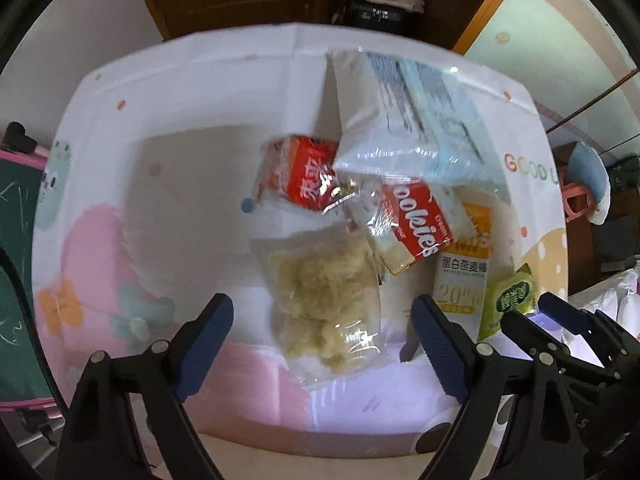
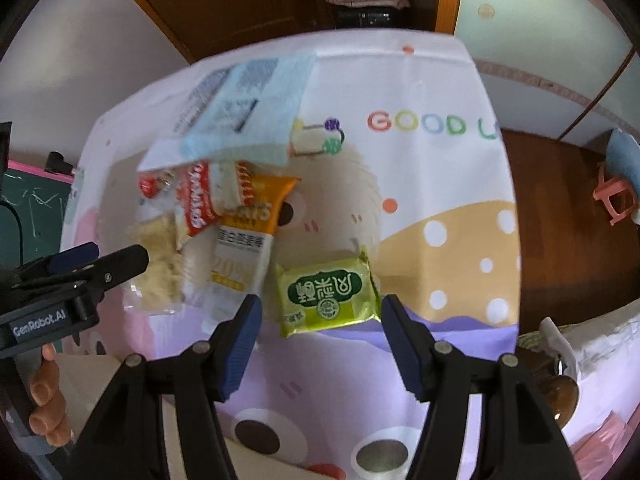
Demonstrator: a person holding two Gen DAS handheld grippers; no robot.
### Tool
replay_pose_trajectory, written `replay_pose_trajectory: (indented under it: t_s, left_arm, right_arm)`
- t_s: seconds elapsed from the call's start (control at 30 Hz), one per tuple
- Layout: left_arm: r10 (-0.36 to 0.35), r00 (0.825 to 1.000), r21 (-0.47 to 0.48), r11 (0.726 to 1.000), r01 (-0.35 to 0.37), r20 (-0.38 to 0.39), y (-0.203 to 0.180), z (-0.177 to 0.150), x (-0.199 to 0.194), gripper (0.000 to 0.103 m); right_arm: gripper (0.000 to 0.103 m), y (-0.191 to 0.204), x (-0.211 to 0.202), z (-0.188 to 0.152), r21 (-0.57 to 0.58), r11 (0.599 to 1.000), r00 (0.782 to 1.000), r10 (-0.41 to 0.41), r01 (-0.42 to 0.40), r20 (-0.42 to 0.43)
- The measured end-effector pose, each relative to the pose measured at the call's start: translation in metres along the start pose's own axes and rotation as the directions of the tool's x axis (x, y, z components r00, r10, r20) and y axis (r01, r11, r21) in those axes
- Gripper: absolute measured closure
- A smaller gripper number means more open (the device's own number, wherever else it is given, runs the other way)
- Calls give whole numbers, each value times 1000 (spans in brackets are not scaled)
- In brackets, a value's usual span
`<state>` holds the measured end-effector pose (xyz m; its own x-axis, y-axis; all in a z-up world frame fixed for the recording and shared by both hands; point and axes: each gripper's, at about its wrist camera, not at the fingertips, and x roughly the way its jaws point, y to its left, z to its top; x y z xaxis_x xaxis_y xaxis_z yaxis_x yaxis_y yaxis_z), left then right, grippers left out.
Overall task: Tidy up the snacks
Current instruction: 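Reach both grippers to the pile, left grasping clear crumbly snack bag, then lift crumbly snack bag with left gripper while right grasps green packet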
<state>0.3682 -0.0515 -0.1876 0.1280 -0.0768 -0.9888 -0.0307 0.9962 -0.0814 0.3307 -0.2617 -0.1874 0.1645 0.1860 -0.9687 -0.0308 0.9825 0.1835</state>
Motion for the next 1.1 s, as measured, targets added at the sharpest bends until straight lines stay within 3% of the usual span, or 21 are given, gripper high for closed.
replay_pose_trajectory:
  t_s: [0.17, 0.4, 0.67, 0.8, 0.87, 0.93, 1.1]
  left_arm:
    - [-2, 999, -23, 1000, 1, -45, -3, 1, 20, 15]
    - [-27, 994, -62, 998, 21, -105, -1, -1, 41, 33]
    - [-35, 994, -67, 997, 28, -102, 2, -1, 42, 33]
    - [-39, 995, -71, 997, 32, -95, 11, 1, 42, 35]
    - [-22, 996, -67, 998, 16, -89, 13, -4, 40, 42]
    - [-19, 997, -63, 998, 14, -79, 13, -6, 37, 54]
    - [-48, 997, -81, 996, 43, -64, 22, -8, 25, 64]
  right_arm:
    - [41, 8, 10, 1, -31, 999, 999, -38, 37, -6]
    - [41, 21, 16, 4, -74, 994, 996, -84, 83, -10]
    - [35, 42, 32, 13, -145, 975, 985, -174, 169, -20]
    - [35, 45, 38, 13, -126, 978, 986, -169, 165, -19]
    - [36, 44, 38, 13, -112, 982, 987, -158, 155, -13]
    - [51, 41, 36, 13, -114, 979, 985, -172, 170, -5]
    - [68, 35, 28, 11, -108, 982, 988, -154, 153, 1]
